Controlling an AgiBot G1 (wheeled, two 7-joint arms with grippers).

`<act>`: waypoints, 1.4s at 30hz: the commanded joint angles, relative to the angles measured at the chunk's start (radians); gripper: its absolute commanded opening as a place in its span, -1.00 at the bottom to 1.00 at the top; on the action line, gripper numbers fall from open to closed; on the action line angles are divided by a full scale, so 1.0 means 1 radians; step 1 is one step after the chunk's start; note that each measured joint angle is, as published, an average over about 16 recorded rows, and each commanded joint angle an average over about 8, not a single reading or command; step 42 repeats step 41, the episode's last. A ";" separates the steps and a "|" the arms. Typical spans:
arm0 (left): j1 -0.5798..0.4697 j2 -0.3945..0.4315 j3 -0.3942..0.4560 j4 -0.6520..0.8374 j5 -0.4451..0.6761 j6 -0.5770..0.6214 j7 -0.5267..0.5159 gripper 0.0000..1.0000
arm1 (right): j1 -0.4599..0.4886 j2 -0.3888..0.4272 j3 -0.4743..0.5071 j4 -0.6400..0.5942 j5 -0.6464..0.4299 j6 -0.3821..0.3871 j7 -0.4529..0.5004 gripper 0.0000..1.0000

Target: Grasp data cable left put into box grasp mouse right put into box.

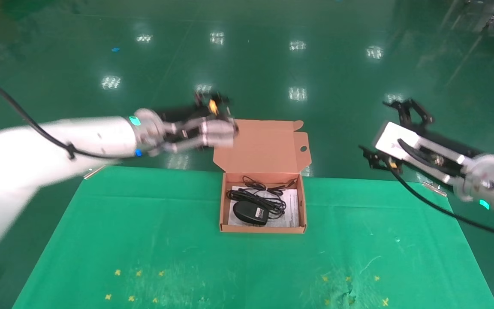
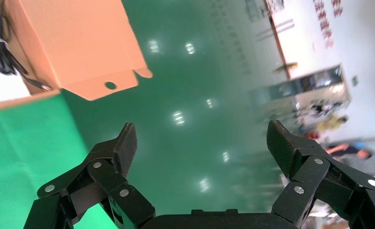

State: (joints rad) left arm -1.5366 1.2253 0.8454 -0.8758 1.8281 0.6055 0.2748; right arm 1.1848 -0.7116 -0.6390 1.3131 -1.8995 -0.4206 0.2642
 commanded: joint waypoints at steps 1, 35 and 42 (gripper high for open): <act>-0.018 -0.016 -0.010 -0.024 0.015 -0.013 -0.036 1.00 | 0.022 0.001 0.001 0.008 -0.010 -0.005 -0.012 1.00; 0.224 -0.329 -0.300 -0.228 -0.555 0.452 -0.266 1.00 | -0.026 0.053 0.180 -0.007 0.579 -0.566 -0.053 1.00; 0.266 -0.378 -0.346 -0.260 -0.650 0.528 -0.300 1.00 | -0.040 0.061 0.211 -0.011 0.679 -0.652 -0.057 1.00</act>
